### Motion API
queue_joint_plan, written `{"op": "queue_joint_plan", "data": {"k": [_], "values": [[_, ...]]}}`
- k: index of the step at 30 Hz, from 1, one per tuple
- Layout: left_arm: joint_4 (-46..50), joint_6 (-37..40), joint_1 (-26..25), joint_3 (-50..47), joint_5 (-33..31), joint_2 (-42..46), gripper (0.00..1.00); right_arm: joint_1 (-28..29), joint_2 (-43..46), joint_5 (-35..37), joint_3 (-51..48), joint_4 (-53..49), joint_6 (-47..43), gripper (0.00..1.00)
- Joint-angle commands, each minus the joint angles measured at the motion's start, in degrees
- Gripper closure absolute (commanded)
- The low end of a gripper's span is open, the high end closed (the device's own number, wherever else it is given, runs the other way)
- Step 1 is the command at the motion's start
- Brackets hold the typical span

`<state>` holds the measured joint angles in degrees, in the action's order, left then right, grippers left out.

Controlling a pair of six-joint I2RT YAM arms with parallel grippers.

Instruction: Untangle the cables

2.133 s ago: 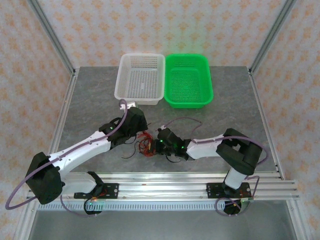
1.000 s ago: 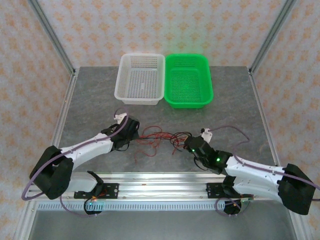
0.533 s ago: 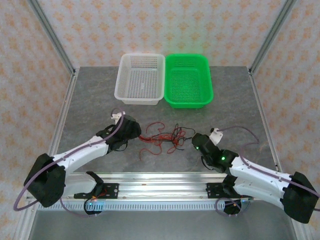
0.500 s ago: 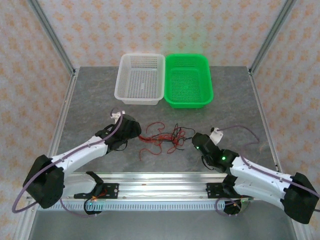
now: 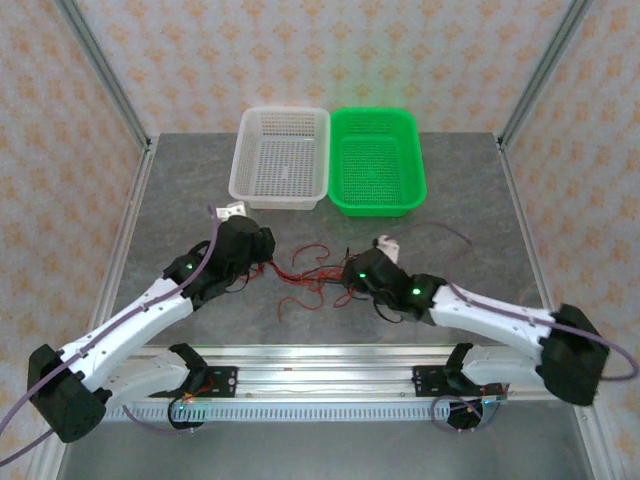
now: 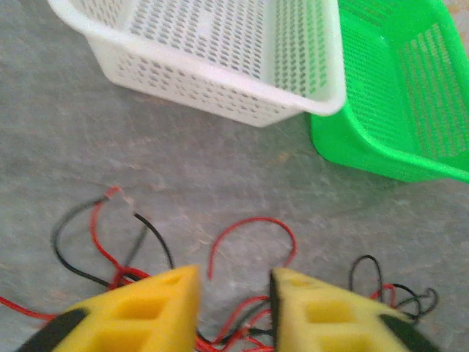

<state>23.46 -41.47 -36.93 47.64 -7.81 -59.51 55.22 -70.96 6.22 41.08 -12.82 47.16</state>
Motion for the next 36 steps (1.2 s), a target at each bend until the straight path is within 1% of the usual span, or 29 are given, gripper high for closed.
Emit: {"op": "queue_joint_plan", "data": {"k": [1, 2, 3, 6, 9, 12, 15, 18, 23, 27, 31, 36], "values": [[-3.84, -1.68, -3.25, -1.57, 1.39, -3.32, 0.96, 1.95, -6.28, 0.87, 5.67, -0.68, -1.69, 0.56], [-6.09, -2.29, -4.08, -2.3, 2.13, -4.43, 0.99, 2.02, -7.59, 0.52, 6.29, -0.02, -1.89, 0.58], [-8.75, -2.95, -4.98, -3.15, 2.8, -6.02, 1.0, 2.05, -8.85, 0.21, 6.84, 0.63, -1.89, 0.61], [-15.63, -5.09, -6.01, -5.42, 3.77, -10.05, 1.0, 2.02, -11.14, 0.42, 7.52, 1.84, -1.73, 0.63], [-18.27, -7.07, -5.97, -7.38, 0.62, -13.1, 1.0, 1.92, -13.45, 1.04, 7.19, 2.75, -1.46, 0.64], [-19.7, -7.05, -5.34, -8.85, -3.46, -15.68, 1.0, 1.41, -15.5, -0.15, 5.42, 5.46, -1.31, 0.66], [-22.85, -6.53, -2.78, -11.46, -3.69, -17.43, 1.0, 0.03, -16.15, 0.04, 3.22, 7.44, -1.02, 0.68], [-25.81, -6.6, -0.17, -14.68, -2.99, -18.4, 1.0, -1.82, -15.84, 1.43, 1.7, 7.13, -1.18, 0.7], [-30.25, -6.55, 2.42, -19.73, -2.75, -20.87, 1.0, -5.42, -14.56, 3.52, -1.76, 6.36, -2.02, 0.71], [-34.11, -6.54, 4.43, -23.5, -2.07, -24.84, 1.0, -9.46, -13.55, 2.16, -6.4, 8.18, -2.57, 0.75], [-36.92, -6.51, 4.93, -25.48, -0.77, -26.66, 1.0, -13.07, -12.19, 1.25, -10.57, 9.57, -2.93, 0.79], [-37.53, -5.74, 4.94, -25.08, 0.9, -25.61, 1.0, -17.38, -8.31, 1.87, -14.16, 8.77, -3.47, 0.82]]}}
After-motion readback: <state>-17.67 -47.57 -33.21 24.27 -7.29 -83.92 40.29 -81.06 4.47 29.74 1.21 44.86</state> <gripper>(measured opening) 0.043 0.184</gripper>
